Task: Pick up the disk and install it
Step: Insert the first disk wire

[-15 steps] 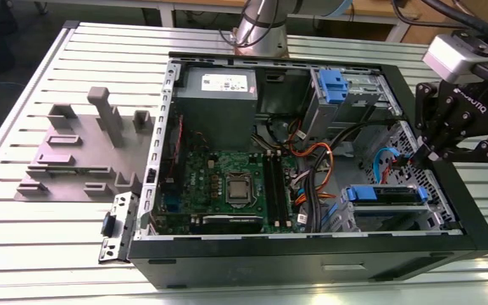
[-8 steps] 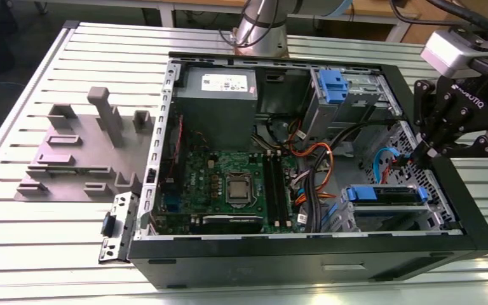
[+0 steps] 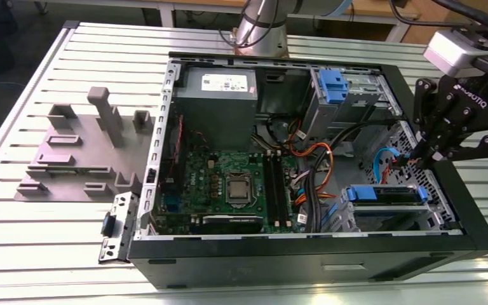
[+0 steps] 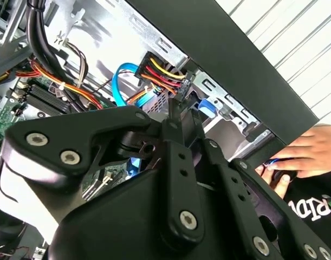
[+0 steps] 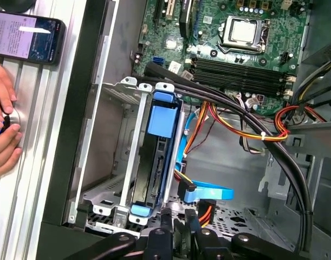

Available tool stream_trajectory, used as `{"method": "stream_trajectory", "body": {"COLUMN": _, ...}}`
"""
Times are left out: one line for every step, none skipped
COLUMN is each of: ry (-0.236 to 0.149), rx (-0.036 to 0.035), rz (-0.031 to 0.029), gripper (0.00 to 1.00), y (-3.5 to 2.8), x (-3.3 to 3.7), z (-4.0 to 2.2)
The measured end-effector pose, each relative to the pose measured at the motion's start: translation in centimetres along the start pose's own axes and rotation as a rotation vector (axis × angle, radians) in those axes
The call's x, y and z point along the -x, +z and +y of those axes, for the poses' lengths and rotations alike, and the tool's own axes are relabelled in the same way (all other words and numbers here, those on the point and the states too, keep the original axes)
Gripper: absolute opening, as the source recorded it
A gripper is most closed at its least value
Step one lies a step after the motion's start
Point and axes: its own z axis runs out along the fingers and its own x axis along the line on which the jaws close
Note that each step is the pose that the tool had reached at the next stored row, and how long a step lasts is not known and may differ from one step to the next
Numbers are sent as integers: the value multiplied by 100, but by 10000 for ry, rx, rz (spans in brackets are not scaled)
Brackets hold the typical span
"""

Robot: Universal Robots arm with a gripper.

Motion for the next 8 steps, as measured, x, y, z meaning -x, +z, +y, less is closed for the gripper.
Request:
{"method": "stream_trajectory", "body": {"ry": -48, "rx": -4, "rz": 4, "gripper": 24, "y": 1, "x": 0, "z": -1}}
{"method": "stream_trajectory", "body": {"ry": -106, "rx": -10, "rz": 7, "gripper": 24, "y": 2, "x": 0, "z": -3}}
{"method": "stream_trajectory", "body": {"ry": -169, "rx": -16, "rz": 10, "gripper": 24, "y": 4, "x": 0, "z": -5}}
{"method": "stream_trajectory", "body": {"ry": -228, "rx": -22, "rz": 15, "gripper": 24, "y": 6, "x": 0, "z": -5}}
{"method": "stream_trajectory", "body": {"ry": -286, "rx": -26, "rz": 21, "gripper": 25, "y": 6, "x": 0, "z": -6}}
{"method": "stream_trajectory", "body": {"ry": -339, "rx": -30, "rz": 29, "gripper": 31, "y": 7, "x": -1, "z": -7}}
{"method": "stream_trajectory", "body": {"ry": -381, "rx": -34, "rz": 32, "gripper": 31, "y": 7, "x": -1, "z": -9}}
{"method": "stream_trajectory", "body": {"ry": -405, "rx": -36, "rz": 33, "gripper": 31, "y": 8, "x": 0, "z": -11}}
